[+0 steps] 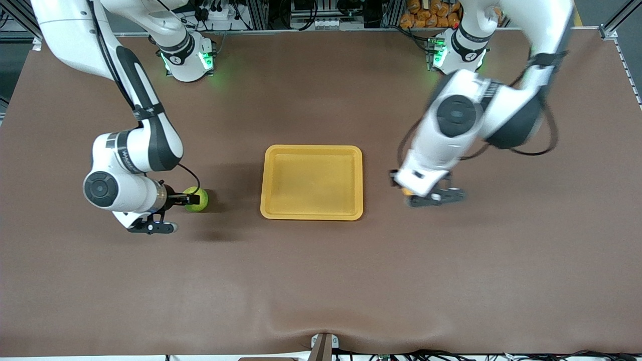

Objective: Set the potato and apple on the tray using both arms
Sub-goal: 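Carry the potato over the tray while the right gripper grasps the apple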

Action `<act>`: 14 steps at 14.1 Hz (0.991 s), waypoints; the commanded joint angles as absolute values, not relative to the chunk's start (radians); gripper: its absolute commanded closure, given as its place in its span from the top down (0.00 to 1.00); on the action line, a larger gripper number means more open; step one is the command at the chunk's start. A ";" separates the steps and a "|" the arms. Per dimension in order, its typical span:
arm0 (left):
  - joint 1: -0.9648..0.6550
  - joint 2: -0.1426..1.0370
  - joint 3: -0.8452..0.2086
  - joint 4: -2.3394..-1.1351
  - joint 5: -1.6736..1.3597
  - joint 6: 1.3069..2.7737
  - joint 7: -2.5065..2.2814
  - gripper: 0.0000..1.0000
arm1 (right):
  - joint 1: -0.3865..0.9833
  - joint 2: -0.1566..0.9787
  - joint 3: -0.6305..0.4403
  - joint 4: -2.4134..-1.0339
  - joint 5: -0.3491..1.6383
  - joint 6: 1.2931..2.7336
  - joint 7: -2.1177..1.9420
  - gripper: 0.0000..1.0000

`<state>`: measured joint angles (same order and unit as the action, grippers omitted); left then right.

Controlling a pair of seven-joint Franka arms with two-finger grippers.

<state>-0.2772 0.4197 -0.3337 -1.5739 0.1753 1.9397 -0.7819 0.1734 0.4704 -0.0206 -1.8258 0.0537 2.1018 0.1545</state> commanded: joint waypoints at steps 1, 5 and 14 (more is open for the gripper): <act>-0.374 0.564 -0.324 -1.424 0.218 1.919 -0.877 0.08 | 0.186 0.465 -0.023 -1.864 0.061 2.137 0.173 1.00; -0.452 0.699 -0.322 -1.368 0.305 1.934 -0.923 0.08 | 0.187 0.471 -0.023 -1.899 0.061 2.184 0.173 1.00; -0.572 0.822 -0.265 -1.374 0.397 2.010 -0.985 0.10 | 0.187 0.485 -0.018 -1.993 0.063 2.330 0.173 0.69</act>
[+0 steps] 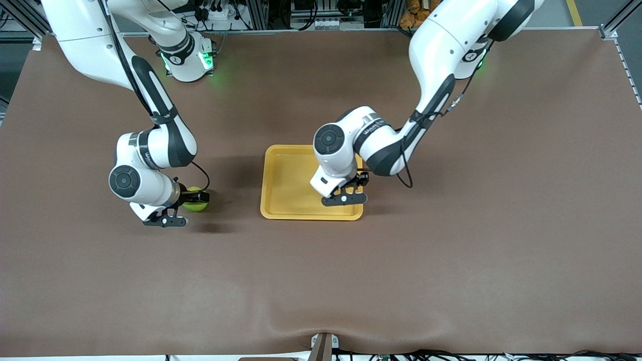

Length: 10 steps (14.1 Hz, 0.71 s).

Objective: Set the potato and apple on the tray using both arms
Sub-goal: 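Carry the potato over the tray while the right gripper grasps the apple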

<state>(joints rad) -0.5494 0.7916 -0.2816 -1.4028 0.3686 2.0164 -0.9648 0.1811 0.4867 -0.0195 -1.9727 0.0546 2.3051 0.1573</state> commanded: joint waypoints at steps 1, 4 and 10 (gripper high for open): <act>-0.574 0.831 -0.267 -1.376 0.411 2.010 -0.983 0.10 | 0.187 0.485 -0.018 -1.991 0.063 2.327 0.173 0.33; -0.584 0.856 -0.265 -1.376 0.431 2.010 -0.983 0.14 | 0.189 0.483 -0.017 -1.987 0.063 2.321 0.175 0.00; -0.584 0.850 -0.265 -1.376 0.440 2.008 -0.989 1.00 | 0.189 0.482 -0.017 -1.982 0.063 2.316 0.173 0.00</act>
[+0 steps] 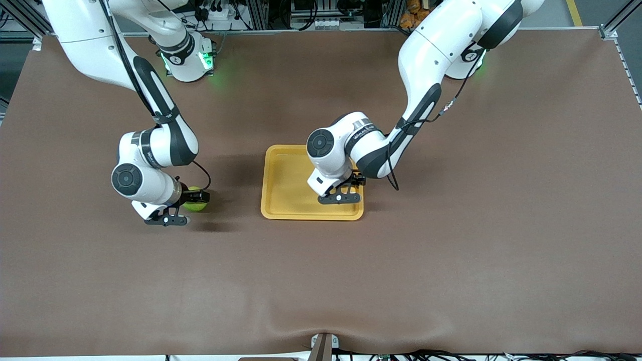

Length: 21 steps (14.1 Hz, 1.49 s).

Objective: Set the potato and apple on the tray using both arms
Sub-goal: 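Open the left gripper to drop the potato onto the tray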

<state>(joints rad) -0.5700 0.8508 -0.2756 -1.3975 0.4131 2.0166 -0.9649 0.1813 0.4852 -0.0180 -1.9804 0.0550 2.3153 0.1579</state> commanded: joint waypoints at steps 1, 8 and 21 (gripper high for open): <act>-0.584 0.844 -0.265 -1.374 0.440 1.999 -0.992 1.00 | 0.189 0.480 -0.017 -1.979 0.063 2.301 0.173 0.00; -0.513 0.715 -0.259 -1.371 0.430 1.960 -0.993 1.00 | 0.190 0.472 -0.015 -1.835 0.064 2.074 0.192 0.00; -0.031 0.457 -0.273 -1.397 0.255 1.806 -0.570 1.00 | 0.293 0.497 0.146 -1.588 0.138 1.947 0.601 0.00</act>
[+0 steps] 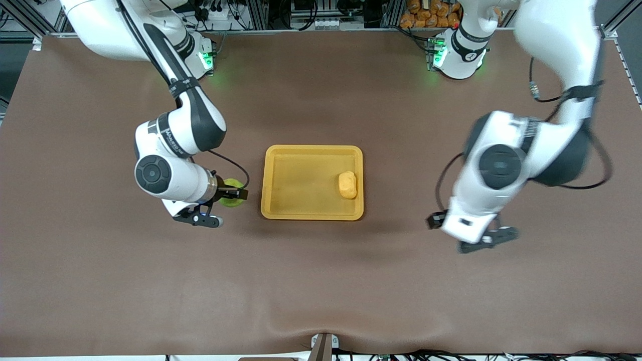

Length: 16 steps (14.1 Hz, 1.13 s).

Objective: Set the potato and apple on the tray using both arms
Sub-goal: 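Carry the green apple onto the tray while the left gripper withdraws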

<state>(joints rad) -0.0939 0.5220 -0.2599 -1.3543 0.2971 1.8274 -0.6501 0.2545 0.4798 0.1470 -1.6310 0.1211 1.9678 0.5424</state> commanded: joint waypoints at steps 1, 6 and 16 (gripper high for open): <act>0.001 0.431 -0.273 -1.414 0.229 1.799 -0.514 1.00 | 0.310 0.506 0.146 -1.572 0.138 1.947 0.627 0.00; 0.104 0.266 -0.273 -1.557 0.121 1.778 -0.309 1.00 | 0.399 0.610 0.146 -1.520 0.137 1.966 0.753 0.00; -0.009 -0.020 -0.091 -1.818 0.052 1.778 -0.117 1.00 | 0.460 0.663 0.143 -1.560 0.110 2.039 0.813 0.00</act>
